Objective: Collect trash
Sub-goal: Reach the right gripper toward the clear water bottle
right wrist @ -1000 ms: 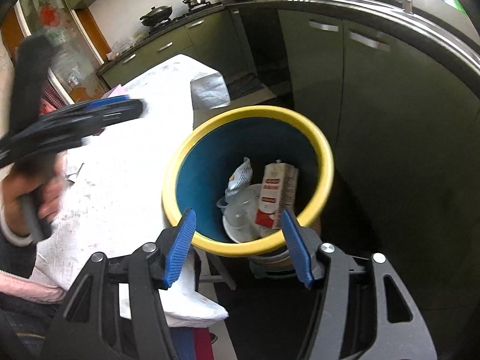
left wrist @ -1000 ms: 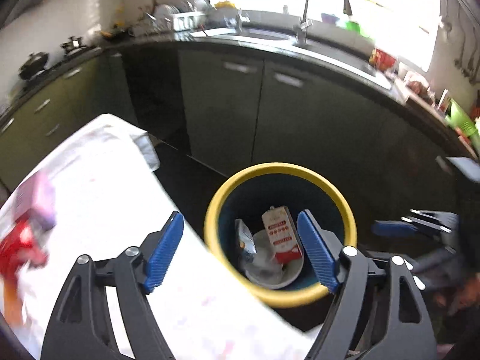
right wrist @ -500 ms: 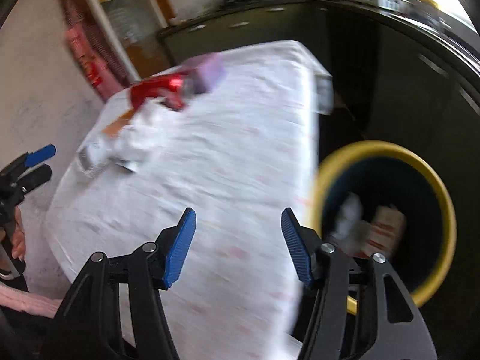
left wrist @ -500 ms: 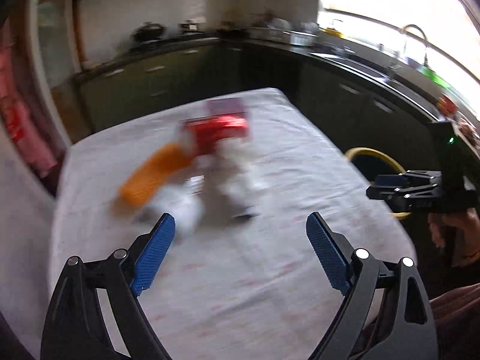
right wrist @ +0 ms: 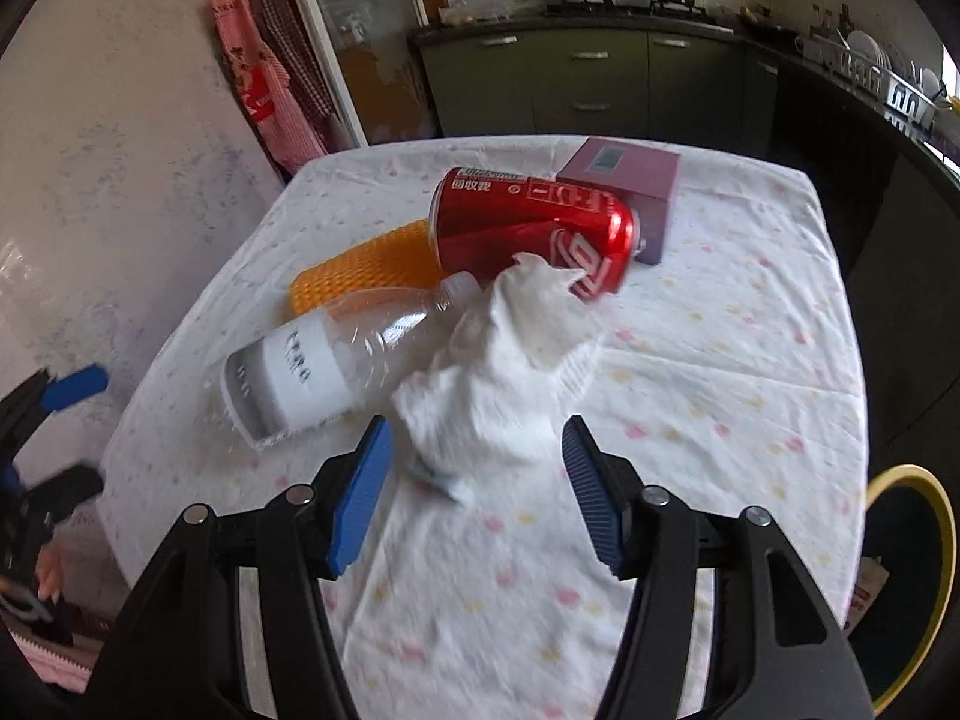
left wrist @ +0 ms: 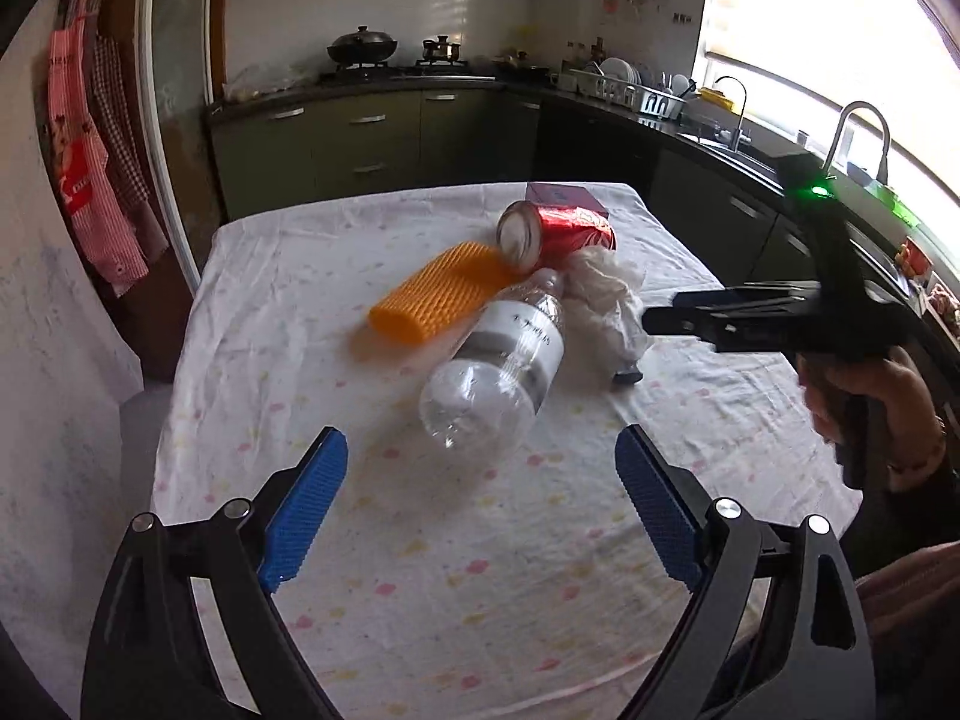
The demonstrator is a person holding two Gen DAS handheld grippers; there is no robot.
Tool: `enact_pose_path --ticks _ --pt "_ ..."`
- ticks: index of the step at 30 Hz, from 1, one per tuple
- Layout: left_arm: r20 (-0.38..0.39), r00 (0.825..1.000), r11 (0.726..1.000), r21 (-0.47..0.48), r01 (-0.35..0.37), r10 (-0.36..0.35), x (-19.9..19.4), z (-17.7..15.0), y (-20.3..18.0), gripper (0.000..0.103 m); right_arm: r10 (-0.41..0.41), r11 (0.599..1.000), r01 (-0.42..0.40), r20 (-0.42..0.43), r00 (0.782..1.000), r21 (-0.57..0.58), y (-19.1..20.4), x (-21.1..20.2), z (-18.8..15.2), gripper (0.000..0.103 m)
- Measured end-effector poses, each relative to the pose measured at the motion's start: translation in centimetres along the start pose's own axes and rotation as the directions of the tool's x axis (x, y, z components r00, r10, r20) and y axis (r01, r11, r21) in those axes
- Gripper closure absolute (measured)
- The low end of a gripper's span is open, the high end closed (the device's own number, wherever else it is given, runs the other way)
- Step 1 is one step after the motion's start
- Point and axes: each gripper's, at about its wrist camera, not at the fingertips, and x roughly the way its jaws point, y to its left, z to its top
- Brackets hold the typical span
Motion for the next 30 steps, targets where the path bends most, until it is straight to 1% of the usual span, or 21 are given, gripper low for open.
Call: enact_pose_path --ticks 4,5,6,7,9,12,15,19,22,25,28,30 --pt "-0.008 0.999 0.999 -0.014 0.031 -0.031 0.3 -0.6 0.7 0.013 -0.023 0.999 0.024 -0.028 0.999 0.036 -0.1 1.9 0.6 0.047" --pt "-0.009 0.999 0.999 -0.017 0.039 -0.039 0.3 -0.7 1.0 0.013 -0.026 0.999 0.027 -0.030 0.999 0.046 -0.1 2.2 0.7 0.056" --pt "-0.011 0.999 0.999 -0.018 0.043 -0.043 0.4 -0.7 1.2 0.013 -0.028 0.998 0.029 -0.034 0.999 0.052 -0.1 2.4 0.7 0.070" --pt "-0.012 0.999 0.999 -0.020 0.050 -0.050 0.5 -0.8 1.4 0.013 -0.025 0.998 0.027 -0.035 0.999 0.061 -0.2 2.6 0.9 0.076" --pt "-0.014 0.998 0.998 -0.025 0.058 -0.058 0.5 -1.0 1.7 0.013 -0.015 0.997 0.017 -0.019 1.000 0.076 0.0 2.3 1.0 0.091" --pt "-0.016 0.998 0.997 -0.038 0.063 -0.063 0.7 -1.1 2.3 0.013 -0.012 0.997 0.010 0.024 1.000 0.082 0.2 1.0 1.4 0.094" --pt "-0.015 0.997 0.996 -0.056 0.070 -0.071 0.8 -1.4 2.8 0.013 0.004 0.996 -0.010 0.059 0.998 0.089 0.4 -0.5 2.0 0.094" --pt "-0.023 0.997 0.996 -0.056 0.075 -0.076 1.0 -1.7 2.7 0.012 0.050 0.994 -0.058 0.089 0.995 0.089 0.6 -2.2 2.4 0.094" --pt "-0.028 0.996 0.996 -0.039 0.083 -0.084 1.1 -1.7 2.2 0.011 0.054 0.995 -0.062 0.094 0.994 0.078 1.1 -2.8 2.2 0.094" --pt "-0.033 0.995 0.995 -0.023 0.093 -0.094 1.2 -1.7 1.5 0.011 0.046 0.996 -0.052 0.076 0.996 0.075 1.1 -2.6 1.6 0.095" --pt "-0.039 0.993 0.994 -0.013 0.108 -0.108 1.4 -1.7 0.8 0.011 0.088 0.991 -0.096 0.080 0.993 0.093 0.8 -2.8 0.9 0.097" --pt "-0.042 0.991 0.992 -0.003 0.130 -0.130 1.5 -1.5 0.2 0.011 0.044 0.995 -0.050 0.074 0.996 0.083 0.9 -2.9 0.7 0.097"
